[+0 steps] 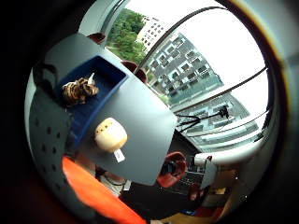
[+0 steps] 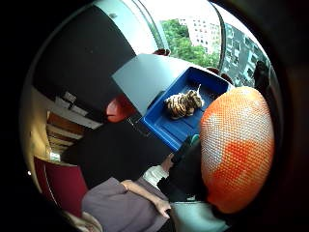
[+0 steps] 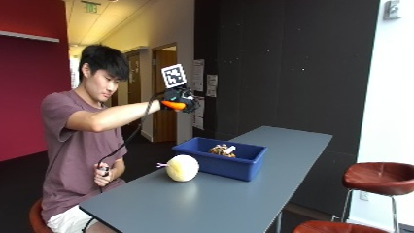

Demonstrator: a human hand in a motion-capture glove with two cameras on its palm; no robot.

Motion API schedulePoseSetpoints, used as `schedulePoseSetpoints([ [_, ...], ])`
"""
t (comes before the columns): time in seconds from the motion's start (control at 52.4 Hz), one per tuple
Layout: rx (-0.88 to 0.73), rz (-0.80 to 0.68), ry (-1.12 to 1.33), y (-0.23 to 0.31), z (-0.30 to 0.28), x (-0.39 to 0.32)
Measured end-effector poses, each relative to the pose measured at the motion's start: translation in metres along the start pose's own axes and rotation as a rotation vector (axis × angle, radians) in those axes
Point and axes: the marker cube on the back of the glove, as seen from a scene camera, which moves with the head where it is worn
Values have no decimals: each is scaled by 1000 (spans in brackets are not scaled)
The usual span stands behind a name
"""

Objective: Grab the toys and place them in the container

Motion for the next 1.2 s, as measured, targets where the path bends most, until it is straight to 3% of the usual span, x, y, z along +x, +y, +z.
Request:
schedulePoseSetpoints([
  [0.076,-31,-181,67,-17,29,-13],
  [0.172,-83,-72,69,-34,64,-34],
  [0.229,-134,-104,80,-35,92,-41],
  [0.343,-385,-12,123,-30,142,-42],
  [0.381,-432,-54,69,-25,147,-38],
  [0.439,-416,-126,-14,-20,144,-38],
  [0.553,-289,-103,-8,-17,121,-25],
  [0.648,-264,18,73,-13,102,-6],
  [0.706,-241,-57,64,-3,85,11],
  [0.801,-219,191,58,3,68,35],
  [0.915,-242,36,64,38,53,80],
  [1.011,-258,114,85,59,54,119],
  [1.106,-305,-190,105,88,61,144],
  [1.202,-352,-197,115,96,78,158],
])
